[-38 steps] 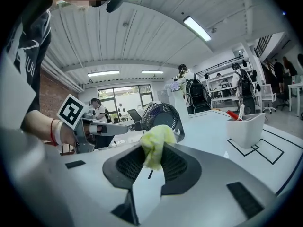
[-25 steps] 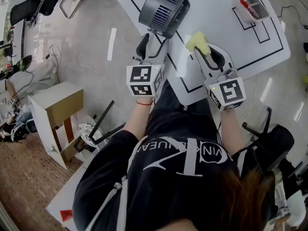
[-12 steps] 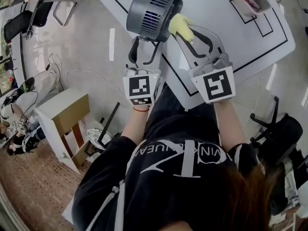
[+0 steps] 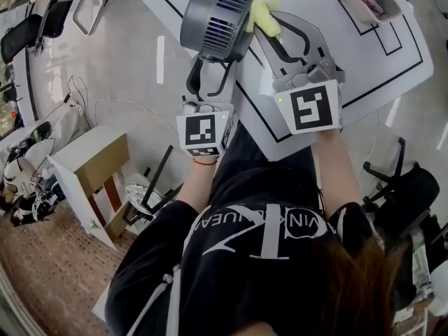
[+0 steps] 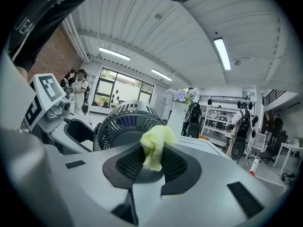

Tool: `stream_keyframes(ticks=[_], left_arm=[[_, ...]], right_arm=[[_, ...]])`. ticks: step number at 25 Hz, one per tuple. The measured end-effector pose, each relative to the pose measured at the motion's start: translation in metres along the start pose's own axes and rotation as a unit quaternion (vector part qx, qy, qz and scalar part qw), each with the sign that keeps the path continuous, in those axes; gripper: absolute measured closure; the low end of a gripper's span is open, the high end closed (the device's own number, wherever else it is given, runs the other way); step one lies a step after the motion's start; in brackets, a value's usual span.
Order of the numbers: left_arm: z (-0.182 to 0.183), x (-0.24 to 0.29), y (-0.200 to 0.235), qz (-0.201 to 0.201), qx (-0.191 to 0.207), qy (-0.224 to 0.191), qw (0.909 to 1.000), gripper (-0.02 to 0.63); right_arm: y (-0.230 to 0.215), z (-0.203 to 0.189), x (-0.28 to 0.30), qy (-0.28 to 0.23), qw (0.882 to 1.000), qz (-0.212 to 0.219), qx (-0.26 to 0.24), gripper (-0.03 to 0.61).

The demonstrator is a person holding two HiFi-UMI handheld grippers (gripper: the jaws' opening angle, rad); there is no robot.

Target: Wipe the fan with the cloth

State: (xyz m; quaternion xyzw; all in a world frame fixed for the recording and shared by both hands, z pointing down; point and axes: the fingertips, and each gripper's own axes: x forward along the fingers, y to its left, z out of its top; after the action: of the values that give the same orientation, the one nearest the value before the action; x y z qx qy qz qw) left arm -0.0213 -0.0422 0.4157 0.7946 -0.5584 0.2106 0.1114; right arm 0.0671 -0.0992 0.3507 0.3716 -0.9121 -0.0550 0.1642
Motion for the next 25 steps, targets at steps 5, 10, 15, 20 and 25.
stream_keyframes(ticks=[5, 10, 15, 20, 25], left_arm=[[0.001, -0.001, -0.001, -0.006, 0.005, -0.002, 1.0000, 0.333], [0.003, -0.002, -0.001, -0.005, 0.003, -0.008, 0.9999, 0.333], [0.002, -0.004, -0.001, -0.008, 0.000, -0.014, 0.9999, 0.333], [0.004, -0.003, -0.001, -0.011, -0.007, -0.020, 0.9997, 0.333], [0.003, -0.001, 0.000, -0.009, -0.020, -0.019, 0.9996, 0.333]], right_arm=[[-0.008, -0.011, 0.012, 0.016, 1.000, -0.002, 0.006, 0.488], [-0.010, -0.025, 0.024, 0.038, 0.999, -0.001, 0.010, 0.489], [-0.005, -0.036, 0.032, 0.045, 0.998, -0.002, 0.033, 0.489], [0.004, -0.044, 0.036, 0.058, 0.997, 0.007, 0.059, 0.491], [0.017, -0.049, 0.035, 0.065, 0.994, 0.024, 0.088, 0.491]])
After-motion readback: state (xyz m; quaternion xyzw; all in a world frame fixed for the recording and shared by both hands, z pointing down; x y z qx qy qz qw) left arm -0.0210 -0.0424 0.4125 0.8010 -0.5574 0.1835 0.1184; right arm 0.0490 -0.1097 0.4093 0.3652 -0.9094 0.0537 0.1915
